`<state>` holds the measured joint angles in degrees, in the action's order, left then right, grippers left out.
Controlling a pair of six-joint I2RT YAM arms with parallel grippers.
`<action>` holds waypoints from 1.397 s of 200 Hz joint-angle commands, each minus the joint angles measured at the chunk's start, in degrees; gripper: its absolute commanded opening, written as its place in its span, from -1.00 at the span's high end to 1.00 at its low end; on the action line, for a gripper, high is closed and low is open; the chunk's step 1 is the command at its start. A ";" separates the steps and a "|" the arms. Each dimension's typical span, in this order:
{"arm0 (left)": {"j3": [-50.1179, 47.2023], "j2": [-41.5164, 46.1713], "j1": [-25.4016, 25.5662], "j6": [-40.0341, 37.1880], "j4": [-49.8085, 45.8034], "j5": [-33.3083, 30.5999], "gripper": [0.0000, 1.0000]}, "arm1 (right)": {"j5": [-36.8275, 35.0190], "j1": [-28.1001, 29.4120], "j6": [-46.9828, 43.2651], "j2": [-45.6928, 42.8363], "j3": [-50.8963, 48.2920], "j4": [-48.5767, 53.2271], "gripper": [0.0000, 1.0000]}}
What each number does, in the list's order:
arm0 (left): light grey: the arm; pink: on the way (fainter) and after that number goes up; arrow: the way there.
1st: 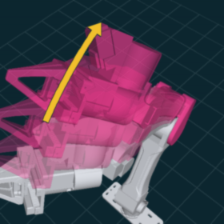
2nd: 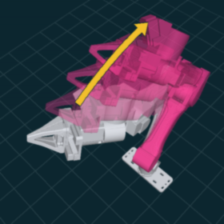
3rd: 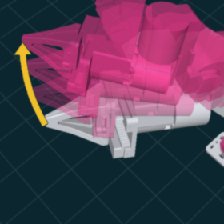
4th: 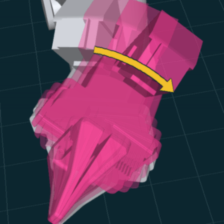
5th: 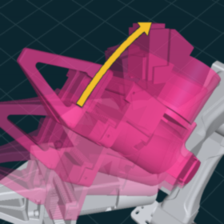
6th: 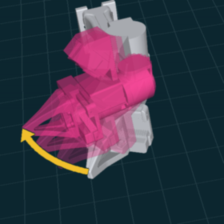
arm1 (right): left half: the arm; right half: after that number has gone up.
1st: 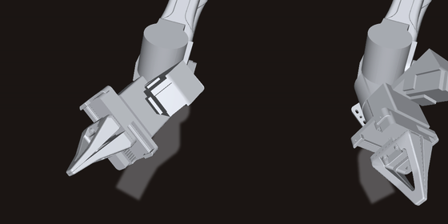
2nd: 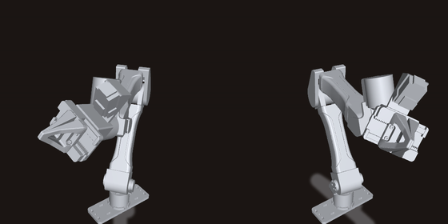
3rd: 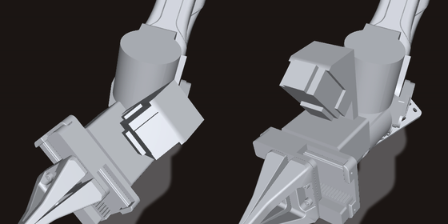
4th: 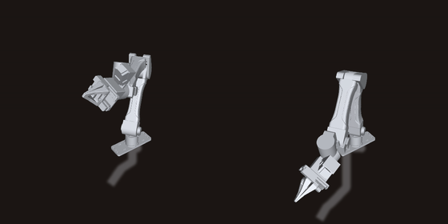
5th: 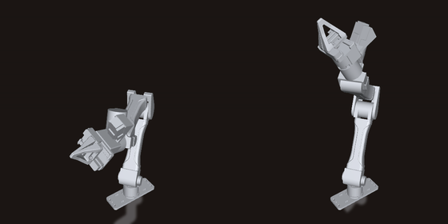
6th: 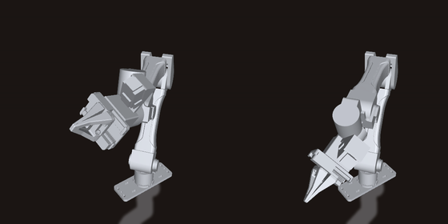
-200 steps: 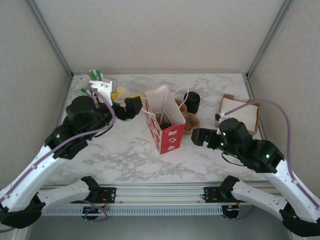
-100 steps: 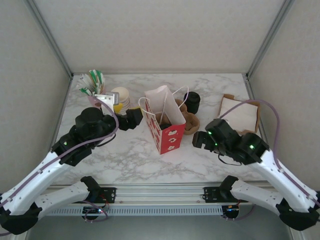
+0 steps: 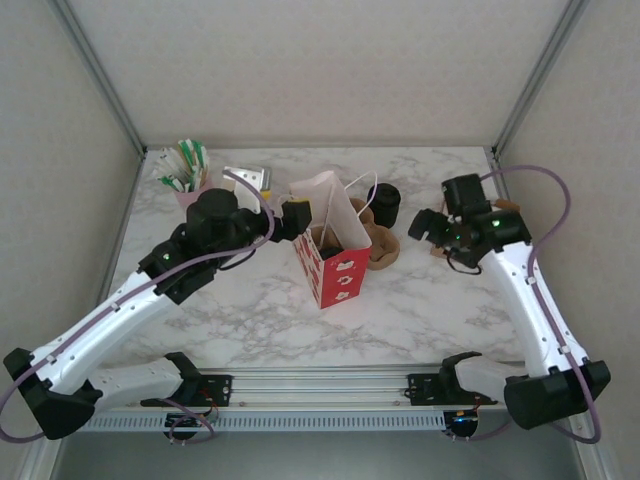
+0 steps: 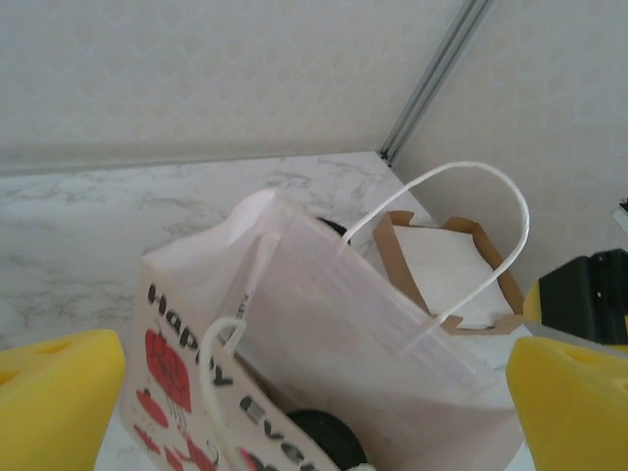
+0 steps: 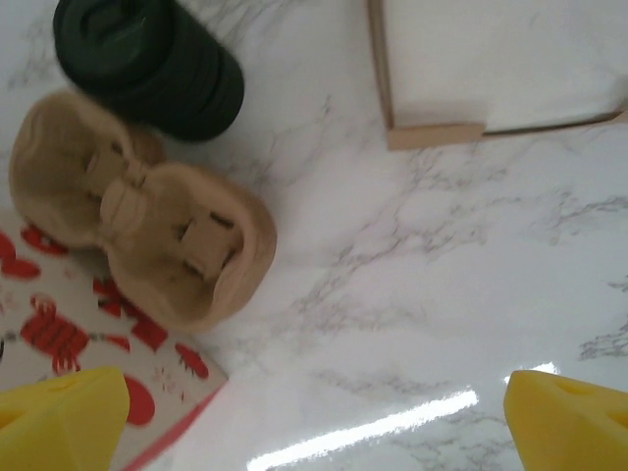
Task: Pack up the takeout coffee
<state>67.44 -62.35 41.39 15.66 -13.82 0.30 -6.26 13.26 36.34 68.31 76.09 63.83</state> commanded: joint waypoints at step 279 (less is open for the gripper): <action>2.08 -10.14 -6.60 -4.85 4.82 1.62 -0.99 | 5.33 -26.22 -26.32 61.15 24.77 -8.13 -0.55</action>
<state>69.30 -71.79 35.40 11.49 -10.41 0.51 -1.28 -12.62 10.63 125.34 100.51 51.64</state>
